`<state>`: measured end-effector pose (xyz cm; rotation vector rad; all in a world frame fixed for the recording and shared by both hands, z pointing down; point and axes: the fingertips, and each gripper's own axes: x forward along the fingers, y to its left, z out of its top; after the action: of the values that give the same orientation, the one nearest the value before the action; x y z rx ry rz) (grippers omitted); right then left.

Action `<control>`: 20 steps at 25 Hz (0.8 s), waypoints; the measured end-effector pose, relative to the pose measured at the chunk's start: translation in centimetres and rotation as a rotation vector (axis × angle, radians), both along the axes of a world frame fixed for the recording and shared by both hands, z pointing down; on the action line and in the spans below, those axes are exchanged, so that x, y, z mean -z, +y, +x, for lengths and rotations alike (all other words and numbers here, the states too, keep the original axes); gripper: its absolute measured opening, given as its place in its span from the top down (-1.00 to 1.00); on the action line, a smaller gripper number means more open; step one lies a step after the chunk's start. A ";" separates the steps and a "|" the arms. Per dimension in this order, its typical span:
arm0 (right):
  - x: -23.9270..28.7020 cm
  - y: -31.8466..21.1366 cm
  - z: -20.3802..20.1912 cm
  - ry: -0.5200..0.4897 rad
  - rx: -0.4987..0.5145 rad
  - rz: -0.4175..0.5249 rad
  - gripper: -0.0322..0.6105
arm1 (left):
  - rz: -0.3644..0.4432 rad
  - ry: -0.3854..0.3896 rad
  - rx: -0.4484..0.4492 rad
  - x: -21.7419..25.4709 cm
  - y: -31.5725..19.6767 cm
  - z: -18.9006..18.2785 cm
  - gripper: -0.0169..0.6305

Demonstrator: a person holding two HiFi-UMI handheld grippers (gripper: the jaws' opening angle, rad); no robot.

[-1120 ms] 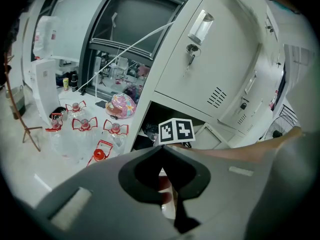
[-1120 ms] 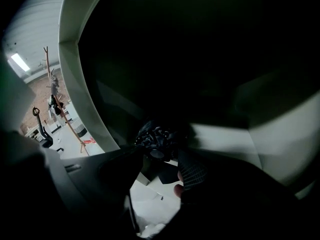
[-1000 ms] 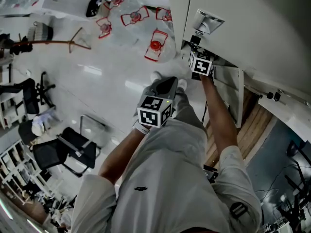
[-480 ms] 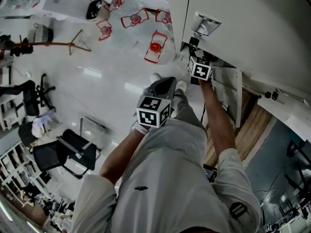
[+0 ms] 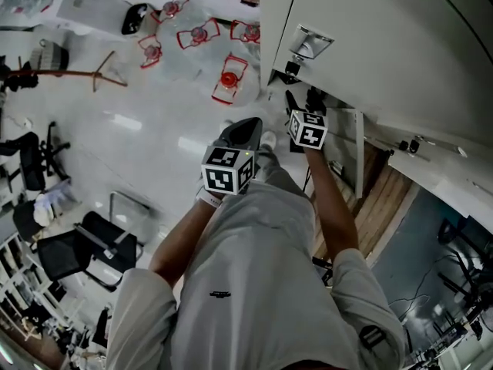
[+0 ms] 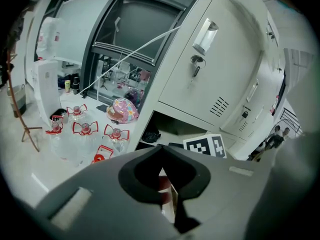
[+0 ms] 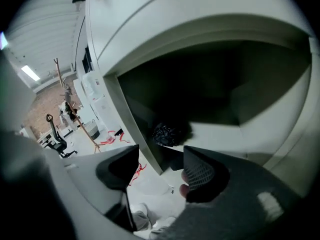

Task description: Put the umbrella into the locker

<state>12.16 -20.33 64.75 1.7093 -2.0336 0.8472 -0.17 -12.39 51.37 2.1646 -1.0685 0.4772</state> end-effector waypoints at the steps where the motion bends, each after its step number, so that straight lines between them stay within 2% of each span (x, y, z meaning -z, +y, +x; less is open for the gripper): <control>1: 0.6 0.3 -0.1 -0.002 0.005 0.009 0.06 | 0.002 0.004 0.005 0.1 -0.1 -0.1 0.89; 7: 5.4 1.7 -0.4 -0.066 0.004 0.088 0.15 | 0.016 0.045 0.031 1.1 -0.9 -0.3 0.89; 11: 8.0 2.9 -0.9 -0.098 0.027 0.108 0.17 | 0.032 0.059 0.054 1.6 -1.4 -0.6 0.89; 20: 13.8 4.9 -1.3 -0.088 0.065 0.169 0.35 | 0.085 0.067 0.085 3.1 -2.7 -1.5 0.89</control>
<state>10.82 -15.46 50.97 1.7090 -2.2644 0.7611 -1.62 -15.08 48.26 2.1828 -1.1569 0.3229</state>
